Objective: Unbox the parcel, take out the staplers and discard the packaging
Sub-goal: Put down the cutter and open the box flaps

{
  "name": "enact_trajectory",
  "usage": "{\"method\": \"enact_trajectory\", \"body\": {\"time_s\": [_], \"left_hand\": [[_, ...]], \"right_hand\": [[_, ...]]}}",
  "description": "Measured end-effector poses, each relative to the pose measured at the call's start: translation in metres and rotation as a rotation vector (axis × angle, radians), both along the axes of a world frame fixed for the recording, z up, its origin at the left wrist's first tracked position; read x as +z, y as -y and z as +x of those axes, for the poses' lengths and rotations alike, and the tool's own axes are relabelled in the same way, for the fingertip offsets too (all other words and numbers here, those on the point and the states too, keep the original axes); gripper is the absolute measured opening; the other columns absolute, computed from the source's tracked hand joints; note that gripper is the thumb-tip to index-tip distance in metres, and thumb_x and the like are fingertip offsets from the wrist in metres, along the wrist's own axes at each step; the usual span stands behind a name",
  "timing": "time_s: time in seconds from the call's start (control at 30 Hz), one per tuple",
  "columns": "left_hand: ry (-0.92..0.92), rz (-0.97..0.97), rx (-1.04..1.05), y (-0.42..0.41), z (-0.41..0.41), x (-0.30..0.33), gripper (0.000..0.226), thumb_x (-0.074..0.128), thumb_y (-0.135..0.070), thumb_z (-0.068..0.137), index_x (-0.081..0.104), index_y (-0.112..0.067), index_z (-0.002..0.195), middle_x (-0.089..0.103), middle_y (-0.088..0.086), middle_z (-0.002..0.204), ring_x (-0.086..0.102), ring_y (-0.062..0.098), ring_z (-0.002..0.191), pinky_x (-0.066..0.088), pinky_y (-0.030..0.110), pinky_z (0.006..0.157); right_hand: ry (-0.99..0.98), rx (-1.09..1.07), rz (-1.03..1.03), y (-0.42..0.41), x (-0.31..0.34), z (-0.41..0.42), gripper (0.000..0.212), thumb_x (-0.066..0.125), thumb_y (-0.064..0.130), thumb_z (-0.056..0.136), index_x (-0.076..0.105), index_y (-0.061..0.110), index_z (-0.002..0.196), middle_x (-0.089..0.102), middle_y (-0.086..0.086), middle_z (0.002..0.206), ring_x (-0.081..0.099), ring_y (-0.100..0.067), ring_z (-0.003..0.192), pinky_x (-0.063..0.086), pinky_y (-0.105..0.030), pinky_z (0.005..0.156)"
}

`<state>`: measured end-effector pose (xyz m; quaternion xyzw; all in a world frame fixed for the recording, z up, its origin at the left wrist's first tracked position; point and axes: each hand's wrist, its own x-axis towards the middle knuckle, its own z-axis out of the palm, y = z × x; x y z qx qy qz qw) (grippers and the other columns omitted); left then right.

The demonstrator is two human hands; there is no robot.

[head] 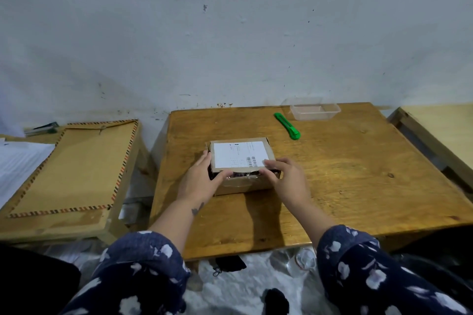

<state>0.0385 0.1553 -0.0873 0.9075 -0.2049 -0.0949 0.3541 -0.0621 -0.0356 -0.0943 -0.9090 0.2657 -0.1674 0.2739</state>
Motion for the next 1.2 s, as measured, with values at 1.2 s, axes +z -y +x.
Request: {"method": "enact_trajectory", "body": {"time_s": [1.2], "left_hand": [[0.485,0.486,-0.194,0.029,-0.016,-0.013,0.086,0.025,-0.070,0.089,0.002,-0.017,0.153,-0.007,0.001,0.161,-0.006,0.013,0.148,-0.012,0.052,0.117]], "right_hand": [[0.064,-0.008,0.210,0.011,-0.011,-0.012,0.056,0.074,0.030,0.079,0.055,0.021,0.131,0.062,0.002,0.128,0.060,-0.011,0.110,0.053,-0.035,0.093]]}}
